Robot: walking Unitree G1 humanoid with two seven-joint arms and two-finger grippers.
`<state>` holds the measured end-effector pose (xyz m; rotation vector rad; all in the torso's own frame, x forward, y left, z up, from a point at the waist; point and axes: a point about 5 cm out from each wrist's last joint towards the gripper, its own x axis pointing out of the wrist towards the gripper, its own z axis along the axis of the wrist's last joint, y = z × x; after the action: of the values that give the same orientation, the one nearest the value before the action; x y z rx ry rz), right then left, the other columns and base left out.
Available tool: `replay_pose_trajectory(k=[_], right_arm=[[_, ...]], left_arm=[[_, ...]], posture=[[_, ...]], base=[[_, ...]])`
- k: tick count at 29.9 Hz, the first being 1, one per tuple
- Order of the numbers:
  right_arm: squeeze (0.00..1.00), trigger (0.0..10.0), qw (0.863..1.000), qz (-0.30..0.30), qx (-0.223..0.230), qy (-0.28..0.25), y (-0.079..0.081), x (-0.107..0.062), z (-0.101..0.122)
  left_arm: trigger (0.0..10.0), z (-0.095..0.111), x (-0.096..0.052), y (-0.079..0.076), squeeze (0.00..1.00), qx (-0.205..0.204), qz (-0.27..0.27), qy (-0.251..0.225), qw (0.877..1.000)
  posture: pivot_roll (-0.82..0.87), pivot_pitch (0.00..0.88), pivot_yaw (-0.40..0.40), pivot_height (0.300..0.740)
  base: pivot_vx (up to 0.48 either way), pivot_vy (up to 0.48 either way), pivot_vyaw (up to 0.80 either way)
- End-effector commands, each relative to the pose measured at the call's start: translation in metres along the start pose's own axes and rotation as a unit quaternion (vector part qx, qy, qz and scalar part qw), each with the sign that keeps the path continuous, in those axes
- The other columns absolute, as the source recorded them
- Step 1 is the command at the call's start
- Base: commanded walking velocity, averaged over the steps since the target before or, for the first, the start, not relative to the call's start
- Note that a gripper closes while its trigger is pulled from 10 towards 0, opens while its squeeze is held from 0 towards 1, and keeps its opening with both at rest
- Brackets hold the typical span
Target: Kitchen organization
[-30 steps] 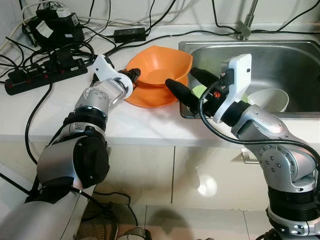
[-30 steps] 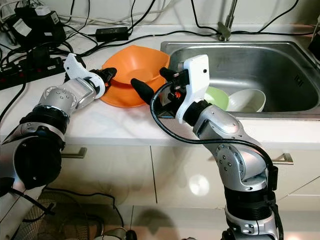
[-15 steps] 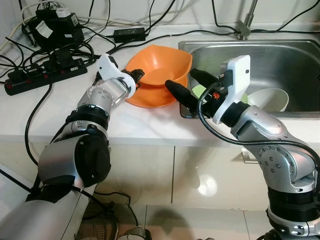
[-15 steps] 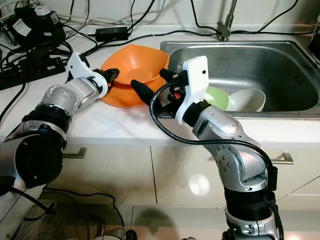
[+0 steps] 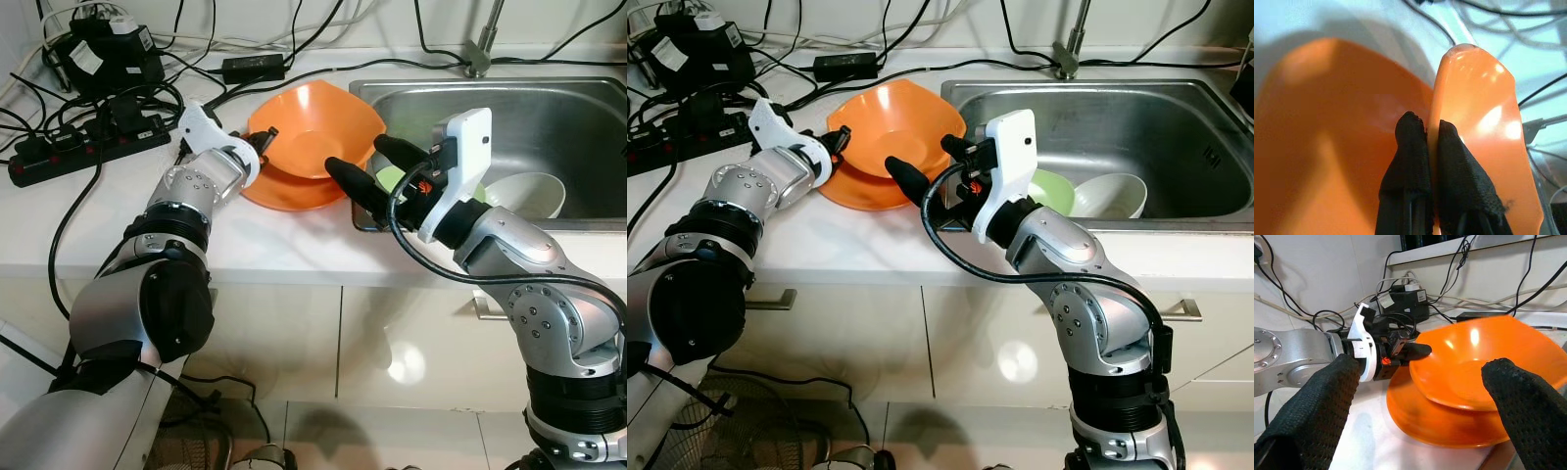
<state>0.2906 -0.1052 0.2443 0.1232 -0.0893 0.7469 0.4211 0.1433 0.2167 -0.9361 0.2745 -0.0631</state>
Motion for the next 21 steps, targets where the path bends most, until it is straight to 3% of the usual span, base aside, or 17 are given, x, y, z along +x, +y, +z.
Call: replay_pose_trajectory(k=[1, 4, 9, 13, 16, 17, 18, 19, 21], right_arm=[[0.00, 10.0, 1.000, 0.001, -0.012, -0.008, 0.003, 0.000, 0.004], [0.00, 10.0, 1.000, 0.003, -0.012, -0.007, 0.003, 0.000, 0.004], [0.00, 10.0, 1.000, -0.001, -0.015, -0.005, 0.001, -0.001, 0.004], [0.00, 10.0, 0.999, -0.019, -0.024, -0.012, -0.004, -0.002, 0.007], [0.00, 10.0, 0.998, -0.039, -0.039, -0.018, -0.009, -0.002, 0.009], [0.00, 10.0, 0.998, -0.039, -0.039, -0.018, -0.009, -0.002, 0.009], [0.00, 10.0, 0.997, -0.050, -0.048, -0.022, -0.012, -0.002, 0.010], [0.00, 10.0, 0.997, -0.050, -0.048, -0.022, -0.012, -0.002, 0.010], [0.00, 10.0, 0.996, -0.063, -0.053, -0.028, -0.015, -0.002, 0.013]], left_arm=[[0.0, 0.012, -0.001, -0.009, 0.00, -0.006, -0.035, -0.033, 0.999], [0.0, 0.015, -0.002, -0.011, 0.00, -0.007, -0.054, -0.051, 0.997], [0.0, 0.019, -0.005, -0.017, 0.00, 0.043, -0.108, -0.091, 0.989], [0.0, 0.016, -0.007, -0.016, 0.00, 0.129, -0.116, -0.112, 0.978], [0.0, 0.016, -0.013, -0.024, 0.00, 0.197, -0.143, -0.147, 0.959], [0.0, 0.016, -0.013, -0.024, 0.00, 0.197, -0.143, -0.147, 0.959], [0.0, 0.016, -0.019, -0.030, 0.00, 0.231, -0.160, -0.170, 0.945], [0.0, 0.016, -0.019, -0.030, 0.00, 0.231, -0.160, -0.170, 0.945], [0.0, 0.015, -0.027, -0.036, 0.00, 0.264, -0.177, -0.198, 0.927]], posture=[[-0.02, 0.051, 0.102, 0.740], [-0.02, 0.046, 0.096, 0.740], [-0.02, 0.045, 0.087, 0.740], [-0.02, 0.047, 0.083, 0.740], [-0.02, 0.047, 0.076, 0.740], [-0.02, 0.047, 0.076, 0.740], [-0.02, 0.047, 0.073, 0.740], [-0.02, 0.047, 0.073, 0.740], [-0.01, 0.048, 0.067, 0.740]], base=[[0.000, 0.000, 0.00], [0.000, 0.000, 0.00], [0.000, 0.000, 0.00], [0.000, 0.000, 0.00], [0.000, 0.000, 0.00], [0.000, 0.000, 0.00], [0.000, 0.000, 0.00], [0.000, 0.000, 0.00], [0.000, 0.000, 0.00]])
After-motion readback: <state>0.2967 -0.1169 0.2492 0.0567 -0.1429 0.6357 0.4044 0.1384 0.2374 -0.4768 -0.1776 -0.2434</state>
